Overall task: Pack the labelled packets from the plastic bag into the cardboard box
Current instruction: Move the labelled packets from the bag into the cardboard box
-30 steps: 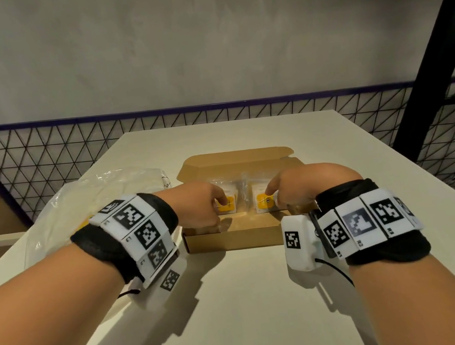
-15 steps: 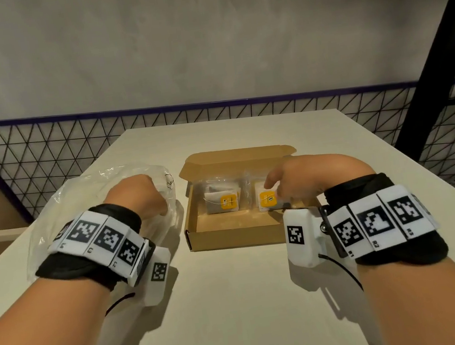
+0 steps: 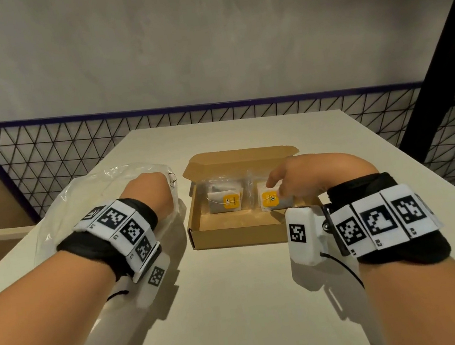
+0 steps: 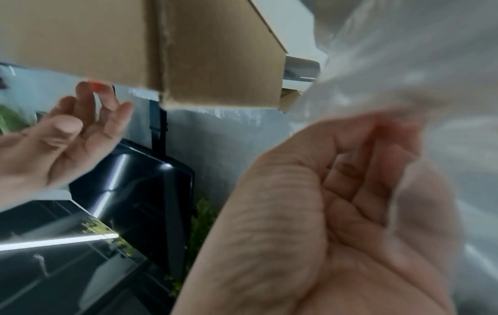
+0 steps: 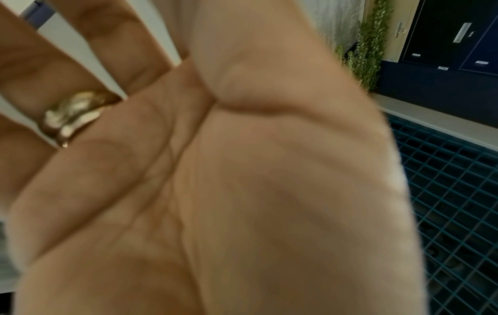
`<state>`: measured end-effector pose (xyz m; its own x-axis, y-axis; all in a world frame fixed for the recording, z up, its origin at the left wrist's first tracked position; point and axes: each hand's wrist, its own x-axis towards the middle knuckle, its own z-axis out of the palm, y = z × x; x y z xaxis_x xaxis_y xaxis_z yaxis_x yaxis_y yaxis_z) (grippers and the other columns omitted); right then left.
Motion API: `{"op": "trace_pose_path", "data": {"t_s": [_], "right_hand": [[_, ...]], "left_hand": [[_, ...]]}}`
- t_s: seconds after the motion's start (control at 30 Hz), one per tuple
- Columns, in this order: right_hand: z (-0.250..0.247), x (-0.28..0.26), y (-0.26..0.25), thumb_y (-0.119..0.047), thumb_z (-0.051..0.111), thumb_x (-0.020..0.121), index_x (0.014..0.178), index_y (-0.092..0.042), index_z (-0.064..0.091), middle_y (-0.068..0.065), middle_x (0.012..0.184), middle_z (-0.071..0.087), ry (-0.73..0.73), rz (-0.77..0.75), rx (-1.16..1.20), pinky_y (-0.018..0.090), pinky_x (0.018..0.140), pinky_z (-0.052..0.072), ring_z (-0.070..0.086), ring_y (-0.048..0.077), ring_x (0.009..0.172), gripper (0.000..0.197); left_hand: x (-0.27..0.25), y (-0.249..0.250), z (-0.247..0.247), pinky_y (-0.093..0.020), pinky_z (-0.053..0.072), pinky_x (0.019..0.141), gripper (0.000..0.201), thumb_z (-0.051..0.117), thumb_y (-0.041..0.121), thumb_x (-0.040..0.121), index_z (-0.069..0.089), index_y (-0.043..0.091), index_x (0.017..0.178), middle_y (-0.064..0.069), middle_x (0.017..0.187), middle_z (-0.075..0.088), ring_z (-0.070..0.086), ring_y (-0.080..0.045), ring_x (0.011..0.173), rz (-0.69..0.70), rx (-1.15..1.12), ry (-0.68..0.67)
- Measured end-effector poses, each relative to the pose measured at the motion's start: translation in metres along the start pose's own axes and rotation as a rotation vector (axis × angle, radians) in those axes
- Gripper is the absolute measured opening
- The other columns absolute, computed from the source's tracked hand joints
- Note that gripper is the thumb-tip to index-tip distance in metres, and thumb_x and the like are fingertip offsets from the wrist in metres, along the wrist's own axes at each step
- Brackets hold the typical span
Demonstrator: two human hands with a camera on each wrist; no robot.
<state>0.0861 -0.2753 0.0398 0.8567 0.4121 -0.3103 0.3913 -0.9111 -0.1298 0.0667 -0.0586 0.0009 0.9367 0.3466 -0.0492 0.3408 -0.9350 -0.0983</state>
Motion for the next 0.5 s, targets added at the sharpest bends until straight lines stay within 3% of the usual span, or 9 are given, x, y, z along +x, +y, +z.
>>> {"op": "trace_pose_path", "data": {"t_s": [0.07,0.2,0.27,0.37,0.5], "right_hand": [[0.000,0.000,0.001,-0.013,0.040,0.097,0.140,-0.022,0.041,0.001,0.143,0.042,0.008,0.003,0.005,0.028,0.099,0.035,0.040,0.021,0.129,0.044],[0.000,0.000,0.002,-0.013,0.040,0.097,0.139,-0.021,0.041,0.002,0.143,0.042,0.017,0.002,0.012,0.029,0.100,0.034,0.040,0.021,0.129,0.043],[0.000,0.000,0.001,-0.013,0.041,0.097,0.139,-0.021,0.042,0.002,0.143,0.042,0.018,0.002,0.016,0.029,0.100,0.034,0.040,0.021,0.129,0.043],[0.000,0.000,0.001,-0.014,0.041,0.097,0.139,-0.022,0.042,0.002,0.143,0.041,0.020,0.000,0.022,0.030,0.101,0.034,0.039,0.022,0.129,0.043],[0.001,0.002,0.001,-0.014,0.042,0.096,0.138,-0.023,0.043,0.001,0.142,0.043,0.029,-0.008,0.028,0.029,0.100,0.035,0.041,0.021,0.128,0.043]], "left_hand": [[-0.004,0.001,-0.002,-0.027,0.042,0.077,0.021,0.046,0.008,0.090,0.061,0.005,0.105,-0.006,0.087,0.053,0.051,-0.023,0.083,0.034,-0.038,0.015],[-0.011,-0.004,-0.009,-0.029,0.048,0.090,0.029,0.048,0.005,0.087,0.062,0.009,0.113,-0.008,0.111,0.063,0.058,-0.024,0.102,0.067,-0.014,-0.049],[-0.015,-0.006,-0.012,-0.024,0.048,0.079,0.032,0.046,0.003,0.087,0.061,0.009,0.114,-0.009,0.112,0.063,0.058,-0.021,0.096,0.094,0.025,-0.075],[-0.020,-0.009,-0.014,-0.017,0.036,0.058,0.033,0.042,0.002,0.087,0.059,0.008,0.115,-0.009,0.112,0.062,0.051,-0.019,0.087,0.138,0.021,-0.088],[-0.023,-0.009,-0.010,-0.020,0.035,0.063,0.027,0.043,0.000,0.086,0.051,0.019,0.104,-0.004,0.105,0.057,0.049,-0.017,0.088,0.199,-0.242,-0.005]]}}
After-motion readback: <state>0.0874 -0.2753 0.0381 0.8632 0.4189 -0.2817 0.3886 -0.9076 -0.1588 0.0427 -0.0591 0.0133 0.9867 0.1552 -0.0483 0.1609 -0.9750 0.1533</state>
